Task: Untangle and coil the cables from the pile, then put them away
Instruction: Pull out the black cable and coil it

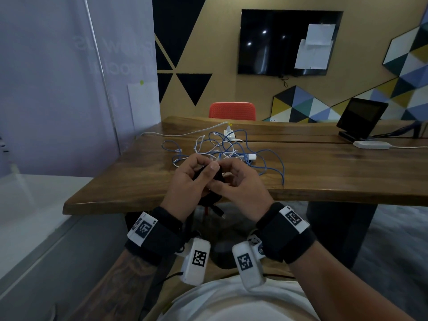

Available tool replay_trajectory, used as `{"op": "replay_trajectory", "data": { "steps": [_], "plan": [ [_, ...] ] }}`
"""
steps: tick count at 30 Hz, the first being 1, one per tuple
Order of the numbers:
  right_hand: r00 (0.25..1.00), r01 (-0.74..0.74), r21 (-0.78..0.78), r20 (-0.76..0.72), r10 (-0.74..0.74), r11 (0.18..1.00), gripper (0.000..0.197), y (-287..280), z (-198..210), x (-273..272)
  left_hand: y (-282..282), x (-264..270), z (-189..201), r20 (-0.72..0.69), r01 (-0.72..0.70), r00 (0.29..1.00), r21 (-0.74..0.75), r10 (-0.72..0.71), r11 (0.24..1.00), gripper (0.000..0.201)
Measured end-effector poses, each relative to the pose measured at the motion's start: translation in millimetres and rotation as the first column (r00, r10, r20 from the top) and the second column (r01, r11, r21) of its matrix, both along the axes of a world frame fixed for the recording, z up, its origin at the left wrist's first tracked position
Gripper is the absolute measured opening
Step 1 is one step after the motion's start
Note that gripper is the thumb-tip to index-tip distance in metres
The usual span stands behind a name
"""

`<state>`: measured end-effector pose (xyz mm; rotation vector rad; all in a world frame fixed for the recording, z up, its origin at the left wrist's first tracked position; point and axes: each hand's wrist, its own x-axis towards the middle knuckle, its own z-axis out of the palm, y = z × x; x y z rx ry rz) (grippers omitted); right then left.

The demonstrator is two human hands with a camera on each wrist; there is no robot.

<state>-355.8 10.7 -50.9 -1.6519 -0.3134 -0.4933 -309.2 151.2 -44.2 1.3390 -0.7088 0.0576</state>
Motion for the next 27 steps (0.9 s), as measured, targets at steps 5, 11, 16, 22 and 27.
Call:
{"op": "replay_trajectory", "data": {
  "steps": [5, 11, 16, 22, 27],
  "plan": [
    [0.997, -0.070, 0.082, -0.009, 0.071, 0.994, 0.028, -7, 5, -3, 0, -3, 3, -0.050, 0.053, 0.997, -0.034, -0.055, 0.998, 0.010],
    [0.994, -0.085, 0.183, -0.058, 0.097, 0.979, 0.020, -9, 10, 0, 3, -3, 4, -0.034, 0.113, 0.993, 0.025, -0.112, 0.993, 0.004],
    [0.960, -0.170, 0.265, -0.174, 0.221, 0.949, 0.021, -19, 10, 1, 7, 0, 1, -0.040, 0.155, 0.988, 0.095, -0.152, 0.983, 0.018],
    [0.939, -0.237, 0.216, -0.200, 0.280, 0.947, 0.022, -27, 10, -1, 13, 1, 4, -0.137, 0.322, 0.940, 0.043, -0.313, 0.946, 0.027],
    [0.940, -0.231, 0.089, -0.237, 0.246, 0.969, 0.010, -30, 15, -3, 16, 4, 3, -0.114, 0.308, 0.949, 0.144, -0.294, 0.940, 0.029]
  ]
}}
